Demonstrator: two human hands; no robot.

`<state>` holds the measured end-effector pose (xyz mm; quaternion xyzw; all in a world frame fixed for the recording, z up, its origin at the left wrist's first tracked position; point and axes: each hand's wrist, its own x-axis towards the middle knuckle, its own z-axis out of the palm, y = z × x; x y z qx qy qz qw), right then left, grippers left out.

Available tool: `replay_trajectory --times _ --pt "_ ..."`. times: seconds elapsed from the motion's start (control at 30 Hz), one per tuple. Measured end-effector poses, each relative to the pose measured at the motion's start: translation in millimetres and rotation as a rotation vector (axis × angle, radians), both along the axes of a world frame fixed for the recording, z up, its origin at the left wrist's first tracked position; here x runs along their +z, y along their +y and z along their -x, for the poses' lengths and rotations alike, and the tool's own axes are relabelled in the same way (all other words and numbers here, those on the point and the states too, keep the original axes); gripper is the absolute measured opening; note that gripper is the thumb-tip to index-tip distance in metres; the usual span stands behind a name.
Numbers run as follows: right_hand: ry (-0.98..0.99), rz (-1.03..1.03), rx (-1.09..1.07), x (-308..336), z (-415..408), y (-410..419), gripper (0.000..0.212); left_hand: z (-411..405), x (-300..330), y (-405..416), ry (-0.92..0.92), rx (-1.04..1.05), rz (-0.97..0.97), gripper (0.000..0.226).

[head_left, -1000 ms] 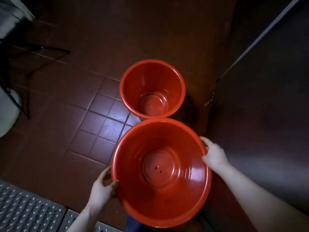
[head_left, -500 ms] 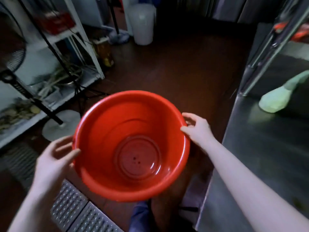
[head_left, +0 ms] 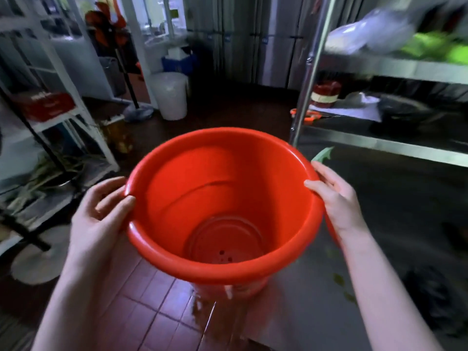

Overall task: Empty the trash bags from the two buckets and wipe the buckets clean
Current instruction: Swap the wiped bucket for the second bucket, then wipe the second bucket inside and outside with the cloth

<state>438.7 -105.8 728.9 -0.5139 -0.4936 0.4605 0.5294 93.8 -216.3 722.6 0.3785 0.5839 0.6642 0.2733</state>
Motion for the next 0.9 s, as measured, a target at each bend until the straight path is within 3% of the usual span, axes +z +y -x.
replay_trajectory --times 0.1,0.33,0.63,0.9 --pt "-0.065 0.0 -0.094 -6.7 -40.3 -5.8 0.048 -30.8 -11.3 32.6 -0.022 -0.136 0.009 0.031" --pt "-0.118 0.081 -0.365 -23.0 -116.5 -25.1 0.053 -103.0 -40.7 92.0 0.057 -0.393 0.086 0.029" --pt "-0.062 0.159 -0.391 -17.4 -198.8 -25.7 0.056 -187.8 -43.7 128.1 0.204 -0.445 0.084 0.022" --pt "-0.19 0.203 -0.318 -18.2 -270.2 22.8 0.043 -263.9 -54.8 118.7 0.285 -0.246 0.038 0.026"
